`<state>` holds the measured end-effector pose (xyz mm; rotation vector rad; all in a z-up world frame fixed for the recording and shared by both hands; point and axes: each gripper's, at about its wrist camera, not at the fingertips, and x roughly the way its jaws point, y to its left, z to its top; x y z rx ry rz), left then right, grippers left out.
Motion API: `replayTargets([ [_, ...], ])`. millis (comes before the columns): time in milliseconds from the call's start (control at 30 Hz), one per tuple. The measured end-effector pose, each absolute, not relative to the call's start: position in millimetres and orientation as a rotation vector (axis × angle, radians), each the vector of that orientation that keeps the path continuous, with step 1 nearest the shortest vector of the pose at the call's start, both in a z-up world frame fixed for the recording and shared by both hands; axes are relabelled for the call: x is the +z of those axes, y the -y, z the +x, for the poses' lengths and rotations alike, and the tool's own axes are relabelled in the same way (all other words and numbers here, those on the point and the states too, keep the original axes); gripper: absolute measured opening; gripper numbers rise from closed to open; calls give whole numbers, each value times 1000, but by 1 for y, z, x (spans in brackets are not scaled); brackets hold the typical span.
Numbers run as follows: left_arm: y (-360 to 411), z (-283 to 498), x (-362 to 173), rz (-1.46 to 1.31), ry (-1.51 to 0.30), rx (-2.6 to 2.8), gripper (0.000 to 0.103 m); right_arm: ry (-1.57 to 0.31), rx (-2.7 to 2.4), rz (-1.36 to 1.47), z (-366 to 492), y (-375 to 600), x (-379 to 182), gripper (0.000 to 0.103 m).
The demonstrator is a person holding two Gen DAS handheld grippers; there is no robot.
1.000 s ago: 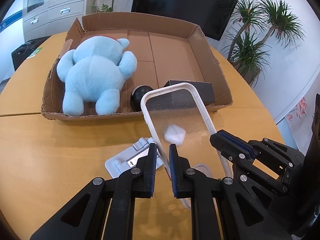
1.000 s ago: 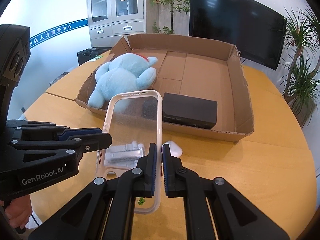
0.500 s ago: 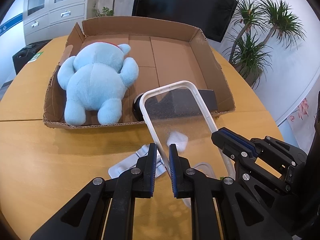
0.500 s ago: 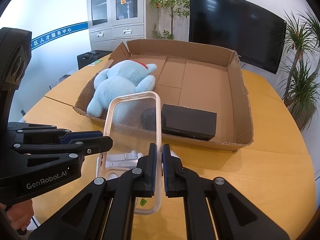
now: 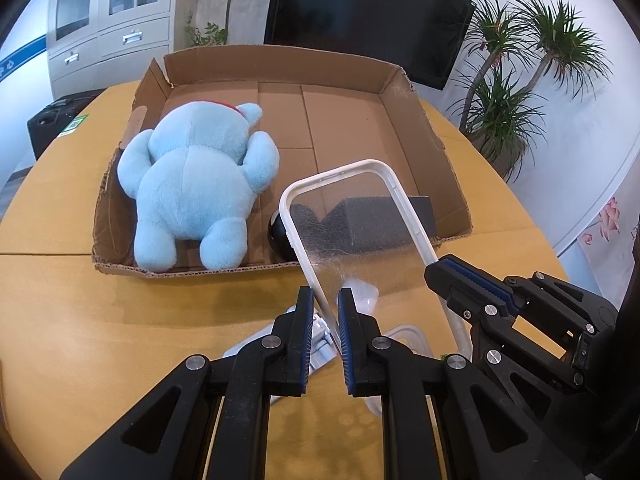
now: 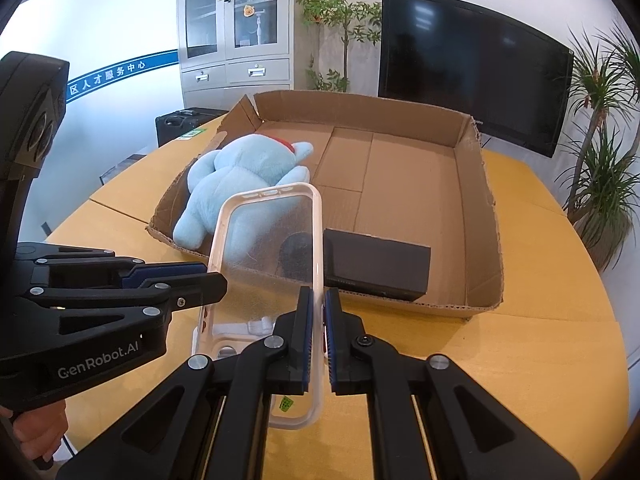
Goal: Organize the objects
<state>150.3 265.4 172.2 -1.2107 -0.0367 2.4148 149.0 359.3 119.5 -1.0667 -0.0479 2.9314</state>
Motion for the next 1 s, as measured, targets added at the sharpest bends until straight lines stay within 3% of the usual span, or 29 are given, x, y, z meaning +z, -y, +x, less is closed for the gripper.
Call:
replayTargets([
  [1000,-271,119,184,-1168,-38,2474,11,59,2947,-1019,119,-365,132,4],
])
